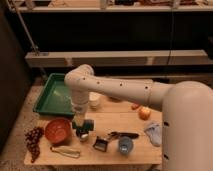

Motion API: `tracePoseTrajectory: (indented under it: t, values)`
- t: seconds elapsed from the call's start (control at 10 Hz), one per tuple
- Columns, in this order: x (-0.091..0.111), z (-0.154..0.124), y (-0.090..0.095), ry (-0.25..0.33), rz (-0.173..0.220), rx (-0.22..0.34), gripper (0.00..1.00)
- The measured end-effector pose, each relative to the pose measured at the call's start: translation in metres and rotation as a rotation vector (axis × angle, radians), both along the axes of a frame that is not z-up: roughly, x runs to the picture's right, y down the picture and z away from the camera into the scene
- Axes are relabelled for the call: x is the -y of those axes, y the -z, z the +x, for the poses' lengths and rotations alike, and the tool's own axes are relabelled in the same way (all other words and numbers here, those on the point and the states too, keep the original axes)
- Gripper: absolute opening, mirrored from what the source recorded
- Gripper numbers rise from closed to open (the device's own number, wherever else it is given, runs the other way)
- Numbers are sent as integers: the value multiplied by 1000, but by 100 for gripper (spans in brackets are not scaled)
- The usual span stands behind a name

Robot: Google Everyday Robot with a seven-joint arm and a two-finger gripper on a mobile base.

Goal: Place sponge in metal cup

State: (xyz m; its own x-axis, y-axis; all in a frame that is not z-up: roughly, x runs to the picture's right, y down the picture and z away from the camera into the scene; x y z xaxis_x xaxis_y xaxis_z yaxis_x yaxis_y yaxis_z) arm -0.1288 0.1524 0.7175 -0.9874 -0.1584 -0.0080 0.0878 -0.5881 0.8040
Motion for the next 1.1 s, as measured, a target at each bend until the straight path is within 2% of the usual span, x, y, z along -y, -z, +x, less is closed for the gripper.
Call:
tracePoseTrajectory:
  t: [0.7, 1.1]
  values:
    - [-9, 5, -4, -14, -5, -10, 0]
    - [-13, -1, -3, 2, 11, -15, 0]
